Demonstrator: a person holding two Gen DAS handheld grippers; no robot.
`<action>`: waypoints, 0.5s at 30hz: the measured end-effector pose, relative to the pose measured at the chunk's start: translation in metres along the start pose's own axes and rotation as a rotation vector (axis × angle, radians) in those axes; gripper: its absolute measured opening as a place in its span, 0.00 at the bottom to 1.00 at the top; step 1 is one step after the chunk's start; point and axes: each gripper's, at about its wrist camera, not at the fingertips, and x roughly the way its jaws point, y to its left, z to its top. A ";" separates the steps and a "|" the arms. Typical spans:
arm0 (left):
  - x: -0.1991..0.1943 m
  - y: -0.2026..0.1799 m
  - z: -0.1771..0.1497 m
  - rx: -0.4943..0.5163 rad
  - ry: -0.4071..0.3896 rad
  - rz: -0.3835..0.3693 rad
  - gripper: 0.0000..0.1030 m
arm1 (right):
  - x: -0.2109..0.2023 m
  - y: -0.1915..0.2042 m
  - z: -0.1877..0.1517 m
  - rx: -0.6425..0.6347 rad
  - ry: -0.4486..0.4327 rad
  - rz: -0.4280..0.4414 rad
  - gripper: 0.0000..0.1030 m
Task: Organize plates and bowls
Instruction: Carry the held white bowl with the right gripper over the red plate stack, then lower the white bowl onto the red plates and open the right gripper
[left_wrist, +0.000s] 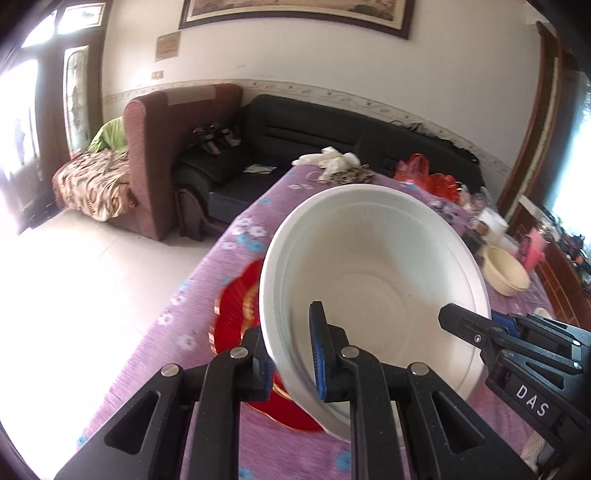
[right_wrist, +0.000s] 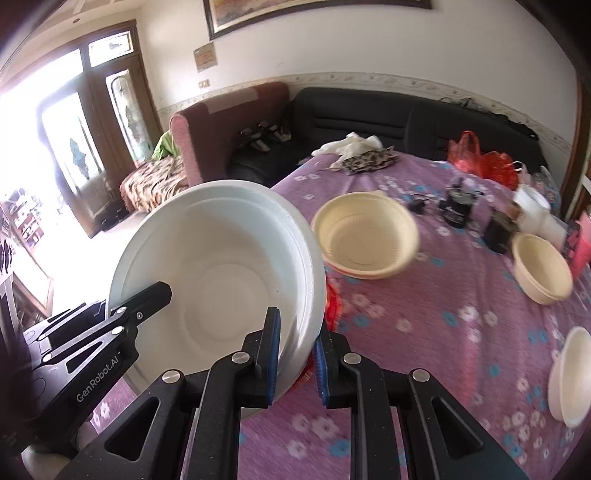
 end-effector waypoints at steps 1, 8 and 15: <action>0.007 0.005 0.002 -0.004 0.012 0.008 0.15 | 0.007 0.004 0.003 -0.005 0.011 0.000 0.18; 0.048 0.022 0.005 -0.025 0.098 0.013 0.15 | 0.046 0.011 0.014 -0.020 0.066 -0.022 0.18; 0.069 0.017 0.007 -0.012 0.126 0.028 0.15 | 0.071 0.003 0.017 -0.012 0.107 -0.040 0.19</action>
